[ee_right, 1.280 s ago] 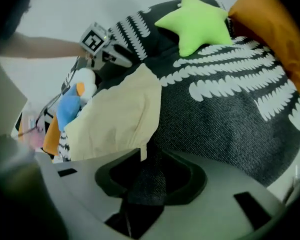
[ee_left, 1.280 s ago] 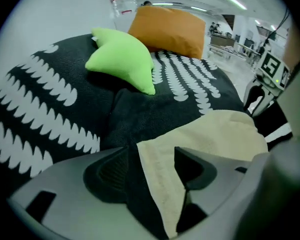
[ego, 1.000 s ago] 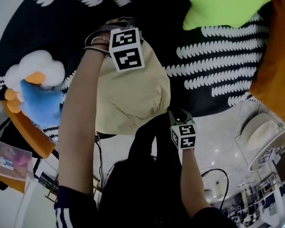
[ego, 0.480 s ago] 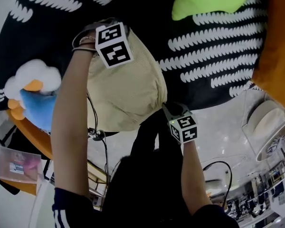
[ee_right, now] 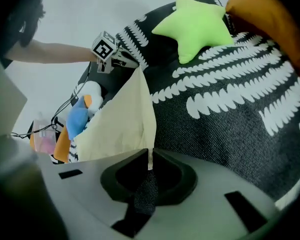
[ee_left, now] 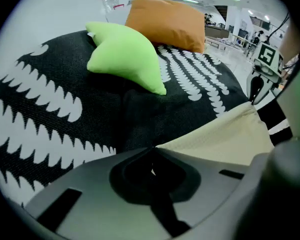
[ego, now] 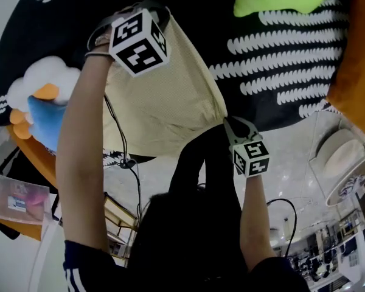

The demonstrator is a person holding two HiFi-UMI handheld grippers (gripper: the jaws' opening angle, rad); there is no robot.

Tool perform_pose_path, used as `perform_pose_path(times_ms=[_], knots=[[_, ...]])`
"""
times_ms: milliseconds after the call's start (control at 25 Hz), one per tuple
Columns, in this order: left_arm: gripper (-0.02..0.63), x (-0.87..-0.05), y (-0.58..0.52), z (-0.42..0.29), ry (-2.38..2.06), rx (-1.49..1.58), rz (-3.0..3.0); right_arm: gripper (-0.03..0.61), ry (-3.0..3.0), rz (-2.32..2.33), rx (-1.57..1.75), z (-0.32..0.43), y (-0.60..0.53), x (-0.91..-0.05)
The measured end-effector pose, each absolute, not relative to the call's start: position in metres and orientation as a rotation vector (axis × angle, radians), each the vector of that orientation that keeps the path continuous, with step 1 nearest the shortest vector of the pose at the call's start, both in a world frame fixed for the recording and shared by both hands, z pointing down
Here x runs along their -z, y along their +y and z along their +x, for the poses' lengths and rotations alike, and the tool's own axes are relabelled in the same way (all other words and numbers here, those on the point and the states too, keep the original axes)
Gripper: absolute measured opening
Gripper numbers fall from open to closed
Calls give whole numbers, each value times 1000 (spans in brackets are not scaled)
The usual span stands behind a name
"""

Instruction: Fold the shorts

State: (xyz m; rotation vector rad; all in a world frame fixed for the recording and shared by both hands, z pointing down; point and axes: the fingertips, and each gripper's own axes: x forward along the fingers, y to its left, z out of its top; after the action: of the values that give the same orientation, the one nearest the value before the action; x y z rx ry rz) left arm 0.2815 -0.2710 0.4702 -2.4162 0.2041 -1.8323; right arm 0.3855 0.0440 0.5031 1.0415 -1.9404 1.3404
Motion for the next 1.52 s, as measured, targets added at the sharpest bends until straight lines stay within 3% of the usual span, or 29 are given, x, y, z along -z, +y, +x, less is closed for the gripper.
perform_pose_path(times_ms=[400,880,1520], knots=[[4,-407,-259,231,535,1631,-2398,43,-2042,1064,-989,365,42,-451],[5,-313,-178,96,1145,1488,-2464,43,-2182,807,-796,277,98,-389],[5,-362,0,-92,1252,1824,-2169,43,-2222,325,-529,185,178,-418]])
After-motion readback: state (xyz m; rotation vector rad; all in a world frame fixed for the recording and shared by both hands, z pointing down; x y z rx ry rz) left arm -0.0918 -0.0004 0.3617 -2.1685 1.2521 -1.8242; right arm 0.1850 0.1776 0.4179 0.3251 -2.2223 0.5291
